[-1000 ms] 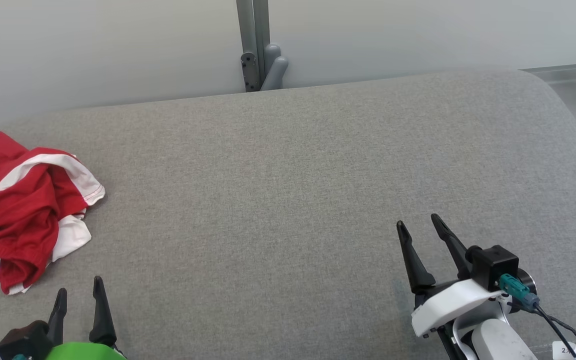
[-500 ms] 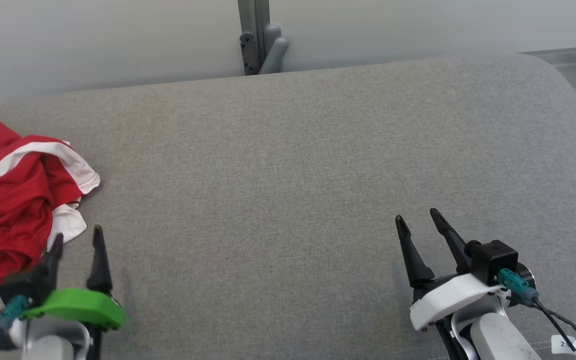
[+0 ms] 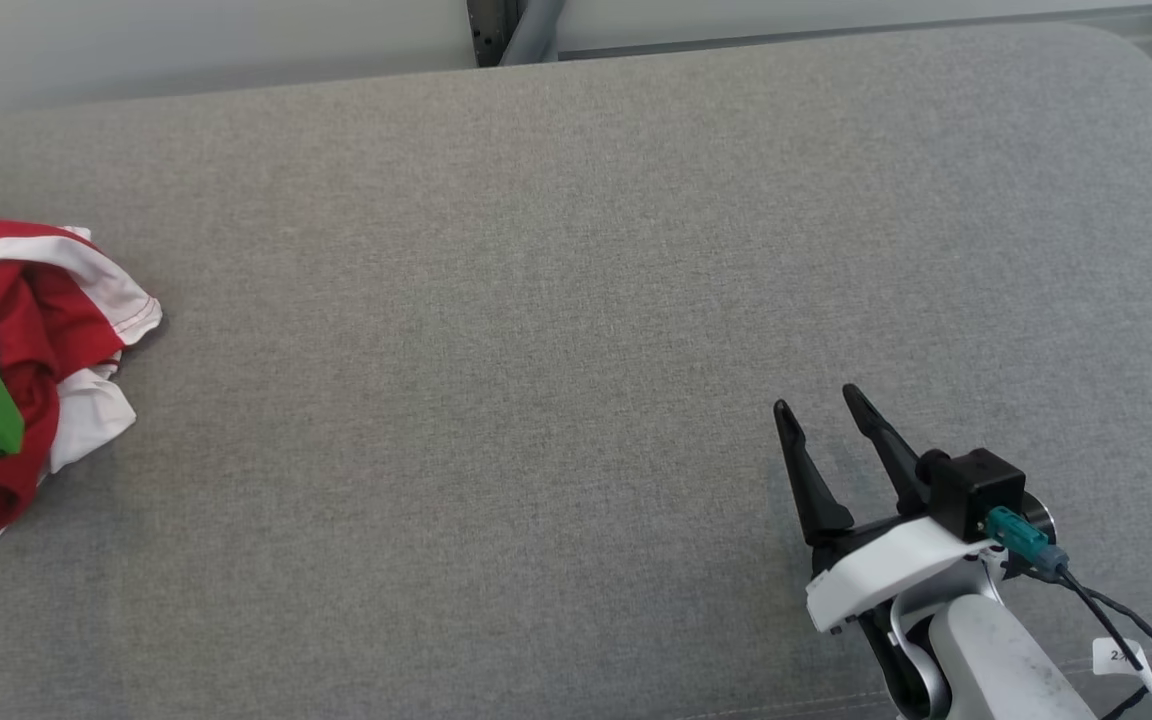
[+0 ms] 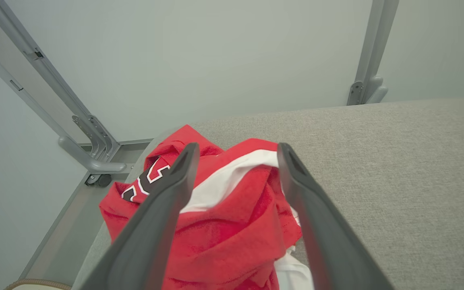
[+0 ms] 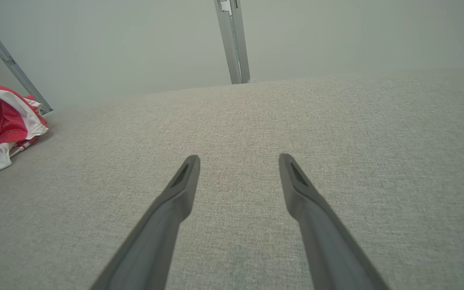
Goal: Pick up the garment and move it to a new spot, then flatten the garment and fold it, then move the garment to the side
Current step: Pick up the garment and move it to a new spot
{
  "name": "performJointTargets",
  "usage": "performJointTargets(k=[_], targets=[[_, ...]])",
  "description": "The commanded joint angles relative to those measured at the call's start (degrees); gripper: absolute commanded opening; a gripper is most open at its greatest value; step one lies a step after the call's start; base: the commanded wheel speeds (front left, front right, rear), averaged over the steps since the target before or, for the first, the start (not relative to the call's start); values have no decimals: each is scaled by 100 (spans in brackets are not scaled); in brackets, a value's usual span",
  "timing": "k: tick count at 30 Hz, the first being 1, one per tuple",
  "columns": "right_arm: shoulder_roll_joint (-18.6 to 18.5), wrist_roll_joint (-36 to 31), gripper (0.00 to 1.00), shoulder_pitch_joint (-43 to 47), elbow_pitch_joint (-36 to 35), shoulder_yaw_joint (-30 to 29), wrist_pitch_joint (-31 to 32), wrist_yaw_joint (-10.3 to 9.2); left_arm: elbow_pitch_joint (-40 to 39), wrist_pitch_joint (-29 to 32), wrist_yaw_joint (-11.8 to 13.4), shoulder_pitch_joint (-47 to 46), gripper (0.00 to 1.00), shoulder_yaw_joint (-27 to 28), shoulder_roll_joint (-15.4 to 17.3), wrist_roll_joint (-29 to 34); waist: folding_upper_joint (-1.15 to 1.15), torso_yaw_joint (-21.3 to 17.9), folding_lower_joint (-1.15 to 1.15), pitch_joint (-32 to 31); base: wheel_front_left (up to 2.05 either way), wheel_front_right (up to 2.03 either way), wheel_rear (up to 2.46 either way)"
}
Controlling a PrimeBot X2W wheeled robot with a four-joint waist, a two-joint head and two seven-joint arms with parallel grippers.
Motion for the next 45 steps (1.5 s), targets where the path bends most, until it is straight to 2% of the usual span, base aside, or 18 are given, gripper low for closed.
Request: performJointTargets(k=[1, 7, 10, 17, 18, 19, 20, 27, 33, 40, 45], targets=[[-44, 44, 100, -89, -8, -10, 0, -2, 49, 109, 11, -146, 100, -79, 75, -61, 0, -95, 0, 258, 0, 0, 0], [-120, 89, 100, -257, -29, -19, 0, -2, 430, 836, 11, -568, 100, -480, 437, -95, 0, -165, 0, 668, 0, 0, 0], [-134, 105, 100, -347, -23, 14, 0, -2, 683, 1210, 120, -694, 100, -599, 575, 42, 0, -203, 0, 804, 0, 0, 0], [-112, 107, 100, -432, 25, 43, 0, -2, 976, 1715, 168, -893, 100, -827, 541, 153, 0, -197, 0, 842, 0, 0, 0], [-108, 113, 100, -451, 35, 50, 0, -2, 1024, 1804, 173, -909, 74, -846, 527, 144, 0, -188, 0, 840, 0, 0, 0], [-103, 120, 100, -473, 44, 57, 0, -2, 1076, 1885, 193, -942, 28, -866, 531, 155, 0, -182, 0, 839, 0, 0, 0], [-100, 120, 100, -489, 50, 65, 0, -2, 1131, 1974, 209, -964, 0, -873, 517, 139, 0, -177, 0, 835, 0, 0, 0], [-67, 167, 100, -416, 90, 67, 0, -2, 1059, 1947, 194, -1193, 0, -919, 464, 75, 0, -124, 0, 651, 0, 0, 0], [-34, 171, 100, -248, 135, 27, 0, -2, 534, 1656, 99, -1558, 0, -1179, 335, 178, 0, -69, 0, 315, 0, 0, 0], [10, 218, 100, -143, 157, 61, 0, -2, -198, 1209, 14, -1801, 0, -1631, -240, -7, 0, -132, 0, 23, 0, 0, 0], [26, 247, 100, -85, 149, 11, 0, -2, -603, 920, 5, -1411, 0, -2105, -899, -354, 0, -305, 0, -94, 0, 0, 0]])
